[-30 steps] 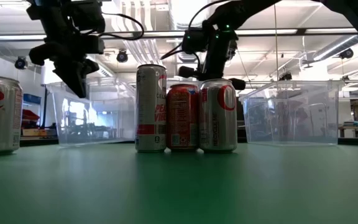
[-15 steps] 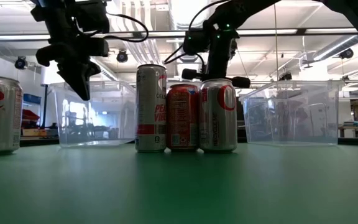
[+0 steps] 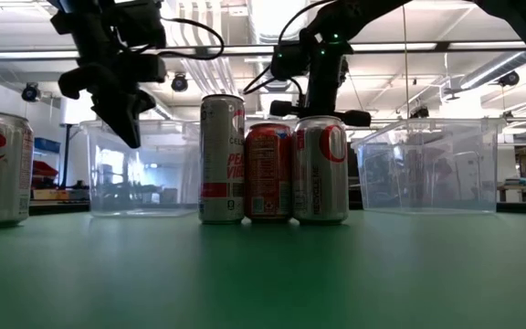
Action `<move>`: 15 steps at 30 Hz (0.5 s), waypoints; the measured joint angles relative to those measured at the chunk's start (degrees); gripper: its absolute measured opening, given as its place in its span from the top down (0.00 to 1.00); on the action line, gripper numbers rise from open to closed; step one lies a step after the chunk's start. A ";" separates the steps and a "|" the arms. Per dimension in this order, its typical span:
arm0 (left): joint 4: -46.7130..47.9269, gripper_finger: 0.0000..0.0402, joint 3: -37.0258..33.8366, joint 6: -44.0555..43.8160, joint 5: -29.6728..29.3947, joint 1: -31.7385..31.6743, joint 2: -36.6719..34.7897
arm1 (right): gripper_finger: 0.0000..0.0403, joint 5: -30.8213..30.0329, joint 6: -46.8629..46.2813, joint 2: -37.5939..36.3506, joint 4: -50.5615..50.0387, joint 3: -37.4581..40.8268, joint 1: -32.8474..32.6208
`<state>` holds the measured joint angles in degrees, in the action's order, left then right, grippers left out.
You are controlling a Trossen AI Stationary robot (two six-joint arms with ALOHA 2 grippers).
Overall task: Sort soda cans
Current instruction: Adjust the transparent bins
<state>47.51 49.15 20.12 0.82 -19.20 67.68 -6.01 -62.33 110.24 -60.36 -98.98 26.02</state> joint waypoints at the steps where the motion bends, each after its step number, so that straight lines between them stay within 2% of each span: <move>1: 0.02 0.97 -0.02 0.08 0.02 0.04 -0.02 | 0.92 0.01 -0.06 0.00 0.01 0.00 0.00; 8: -0.24 0.96 -0.02 0.22 0.02 0.07 0.07 | 0.92 -0.15 -0.09 -0.29 -0.06 0.04 -0.39; 15: -1.14 0.88 -0.20 0.37 0.24 0.09 0.42 | 0.92 -0.24 -0.83 -0.39 -0.70 0.04 -0.63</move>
<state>46.37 48.95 20.49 1.06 -19.11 68.10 -6.25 -63.16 109.84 -61.06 -98.94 25.39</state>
